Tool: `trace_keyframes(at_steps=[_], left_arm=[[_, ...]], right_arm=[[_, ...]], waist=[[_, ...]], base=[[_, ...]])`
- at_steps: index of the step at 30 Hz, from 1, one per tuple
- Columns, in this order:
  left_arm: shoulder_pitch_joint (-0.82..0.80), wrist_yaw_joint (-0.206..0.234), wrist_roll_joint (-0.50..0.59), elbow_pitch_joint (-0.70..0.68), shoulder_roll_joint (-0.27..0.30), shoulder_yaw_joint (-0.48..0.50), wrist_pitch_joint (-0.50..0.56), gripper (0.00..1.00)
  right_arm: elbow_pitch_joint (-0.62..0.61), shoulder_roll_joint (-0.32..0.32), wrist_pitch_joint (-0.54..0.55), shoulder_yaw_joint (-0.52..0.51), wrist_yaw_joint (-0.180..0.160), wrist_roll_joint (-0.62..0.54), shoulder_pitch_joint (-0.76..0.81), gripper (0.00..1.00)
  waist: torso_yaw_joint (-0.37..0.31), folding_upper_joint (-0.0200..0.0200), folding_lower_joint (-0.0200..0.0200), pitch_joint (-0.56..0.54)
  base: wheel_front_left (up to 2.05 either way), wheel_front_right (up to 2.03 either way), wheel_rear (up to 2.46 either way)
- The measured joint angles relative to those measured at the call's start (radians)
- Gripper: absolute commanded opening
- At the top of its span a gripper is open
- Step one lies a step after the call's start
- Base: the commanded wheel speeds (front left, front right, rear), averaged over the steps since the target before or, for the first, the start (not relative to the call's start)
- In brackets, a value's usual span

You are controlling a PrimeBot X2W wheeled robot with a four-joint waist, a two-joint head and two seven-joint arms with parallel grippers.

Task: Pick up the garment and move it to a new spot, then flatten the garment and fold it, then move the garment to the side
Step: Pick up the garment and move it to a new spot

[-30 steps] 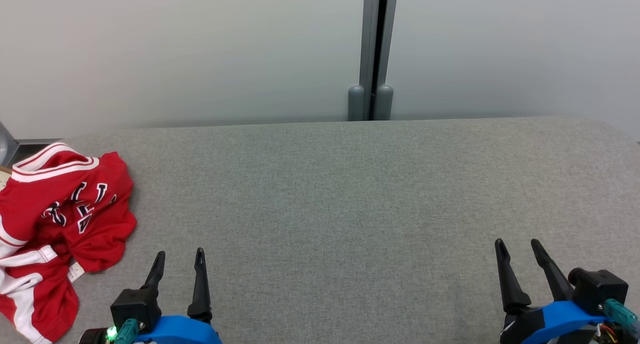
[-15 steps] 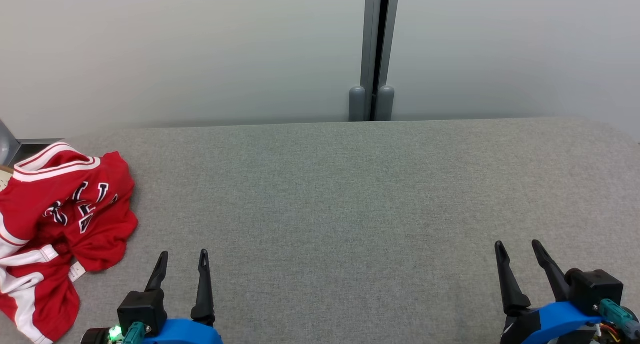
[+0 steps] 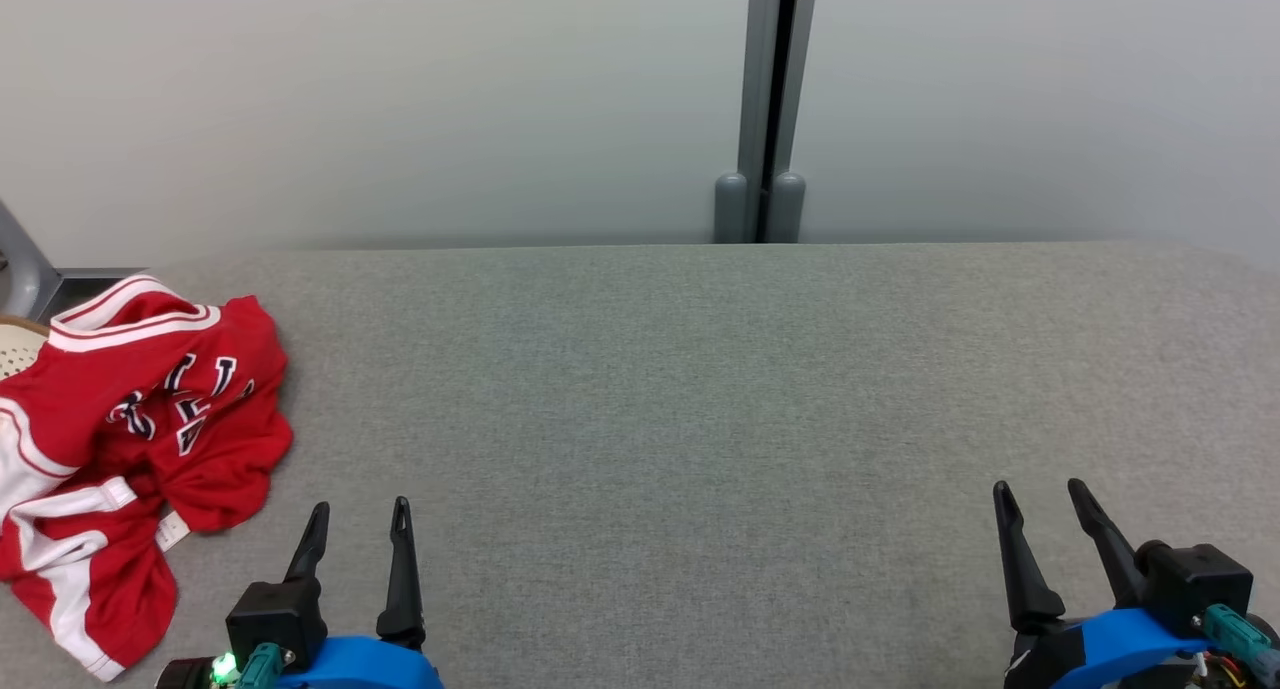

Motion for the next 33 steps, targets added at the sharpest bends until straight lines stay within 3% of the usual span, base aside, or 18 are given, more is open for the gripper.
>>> trace_keyframes(at_steps=[8,27,33], left_arm=[[0.001,0.007,-0.005,0.0,0.008,0.002,-0.003,1.0],[0.037,0.038,-0.009,-0.046,0.043,0.007,0.019,1.0],[0.053,0.044,-0.017,-0.057,0.049,0.014,0.017,1.0]], right_arm=[[-0.015,0.0,0.002,0.001,0.0,-0.007,0.008,1.0],[0.011,0.0,-0.013,0.031,0.001,0.015,0.011,1.0],[0.01,0.0,-0.012,0.057,0.001,0.018,0.005,1.0]], waist=[[0.094,0.0,0.0,-0.001],[0.417,-0.0001,0.0,-0.016],[0.478,0.0,0.0,-0.008]], base=[[0.0,0.0,0.0],[0.0,0.0,0.0],[0.0,0.0,0.0]])
